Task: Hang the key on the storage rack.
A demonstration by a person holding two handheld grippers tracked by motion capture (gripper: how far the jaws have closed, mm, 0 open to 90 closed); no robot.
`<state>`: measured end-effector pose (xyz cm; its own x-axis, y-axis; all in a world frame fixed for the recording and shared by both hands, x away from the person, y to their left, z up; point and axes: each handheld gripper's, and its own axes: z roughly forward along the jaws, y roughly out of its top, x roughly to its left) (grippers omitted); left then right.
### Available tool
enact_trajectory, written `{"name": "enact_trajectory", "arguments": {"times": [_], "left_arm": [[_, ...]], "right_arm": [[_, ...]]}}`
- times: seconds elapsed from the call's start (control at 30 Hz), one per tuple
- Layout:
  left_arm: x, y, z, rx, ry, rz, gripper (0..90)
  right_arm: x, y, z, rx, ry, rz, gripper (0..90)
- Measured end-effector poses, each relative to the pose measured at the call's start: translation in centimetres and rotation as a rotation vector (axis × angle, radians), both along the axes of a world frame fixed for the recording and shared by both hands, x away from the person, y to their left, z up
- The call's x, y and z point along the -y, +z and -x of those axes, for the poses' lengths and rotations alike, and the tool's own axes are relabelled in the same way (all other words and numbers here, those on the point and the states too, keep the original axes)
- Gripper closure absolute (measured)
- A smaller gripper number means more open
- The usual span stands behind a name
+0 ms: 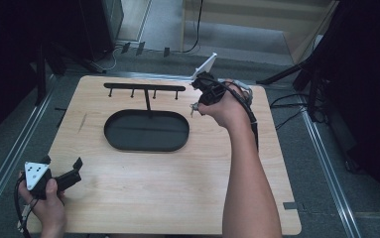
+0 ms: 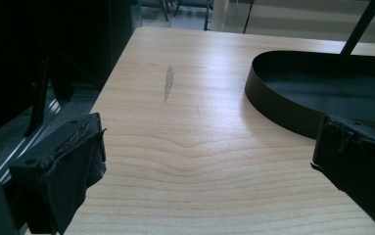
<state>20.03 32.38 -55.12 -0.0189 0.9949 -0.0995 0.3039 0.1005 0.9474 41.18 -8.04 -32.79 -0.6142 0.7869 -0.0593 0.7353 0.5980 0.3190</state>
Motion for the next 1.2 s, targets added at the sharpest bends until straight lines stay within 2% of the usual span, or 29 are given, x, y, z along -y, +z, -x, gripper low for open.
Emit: {"name": "enact_trajectory", "arguments": {"times": [0.03, 0.1, 0.33, 0.43, 0.8, 0.9, 1.2], "left_arm": [[0.0, 0.0, 0.0, 0.000, 0.000, 0.000, 0.0], [0.0, 0.0, 0.0, 0.001, -0.001, 0.002, 0.0], [0.0, 0.0, 0.0, 0.000, 0.000, 0.003, 0.0], [-0.1, 0.0, 0.0, -0.002, -0.001, 0.003, 0.0], [-0.1, 0.0, 0.0, 0.000, 0.000, 0.010, 0.0], [-0.1, 0.0, 0.0, 0.000, 0.000, 0.012, 0.0], [-0.1, 0.0, 0.0, -0.001, -0.001, 0.011, 0.0]], "right_arm": [[0.0, 0.0, 0.0, 0.000, 0.000, 0.000, 84.1], [-1.4, 0.5, -0.1, 0.010, 0.010, -0.011, 84.1], [-3.0, 0.9, -0.2, 0.015, 0.029, -0.029, 84.1], [-3.7, 1.1, -0.4, 0.015, 0.014, -0.023, 84.0], [-4.8, 0.6, -0.9, 0.015, -0.020, -0.016, 84.1], [-4.8, 0.6, -1.1, 0.023, -0.048, -0.016, 84.0], [-4.8, 0.5, -1.4, 0.046, -0.071, -0.018, 83.9]]}}
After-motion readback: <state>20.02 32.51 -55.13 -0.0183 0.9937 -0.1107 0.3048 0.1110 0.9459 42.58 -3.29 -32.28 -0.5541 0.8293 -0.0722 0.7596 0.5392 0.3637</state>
